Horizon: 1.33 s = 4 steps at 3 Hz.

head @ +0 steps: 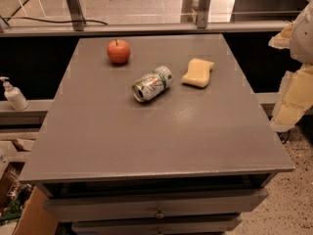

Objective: Pick 7up can

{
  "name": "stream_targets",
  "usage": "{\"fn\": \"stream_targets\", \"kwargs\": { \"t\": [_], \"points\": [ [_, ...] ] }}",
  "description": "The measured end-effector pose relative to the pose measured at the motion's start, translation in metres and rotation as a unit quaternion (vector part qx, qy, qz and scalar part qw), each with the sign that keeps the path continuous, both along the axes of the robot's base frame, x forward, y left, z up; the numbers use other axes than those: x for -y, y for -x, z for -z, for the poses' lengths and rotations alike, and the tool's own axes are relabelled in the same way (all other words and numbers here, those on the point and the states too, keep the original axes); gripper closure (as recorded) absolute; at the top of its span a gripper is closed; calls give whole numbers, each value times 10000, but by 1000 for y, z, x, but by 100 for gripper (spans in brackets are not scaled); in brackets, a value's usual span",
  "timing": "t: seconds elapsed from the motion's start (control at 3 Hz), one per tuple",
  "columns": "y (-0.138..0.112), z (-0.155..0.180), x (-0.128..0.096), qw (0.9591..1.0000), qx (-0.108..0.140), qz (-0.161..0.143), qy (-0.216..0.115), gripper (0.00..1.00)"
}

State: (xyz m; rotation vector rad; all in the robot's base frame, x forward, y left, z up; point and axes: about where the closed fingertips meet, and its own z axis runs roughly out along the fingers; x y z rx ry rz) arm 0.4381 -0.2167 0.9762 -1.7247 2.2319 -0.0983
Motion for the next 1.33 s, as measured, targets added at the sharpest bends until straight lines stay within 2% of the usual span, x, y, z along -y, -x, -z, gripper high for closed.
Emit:
{"fn": "stream_targets", "kwargs": {
  "t": [0.67, 1.0, 1.33],
  "points": [
    [-5, 6, 2, 10000, 6, 23, -54, 0],
    [-32, 31, -9, 9991, -87, -288, -306, 0],
    [-71, 56, -35, 9944, -122, -800, -686, 0]
  ]
}}
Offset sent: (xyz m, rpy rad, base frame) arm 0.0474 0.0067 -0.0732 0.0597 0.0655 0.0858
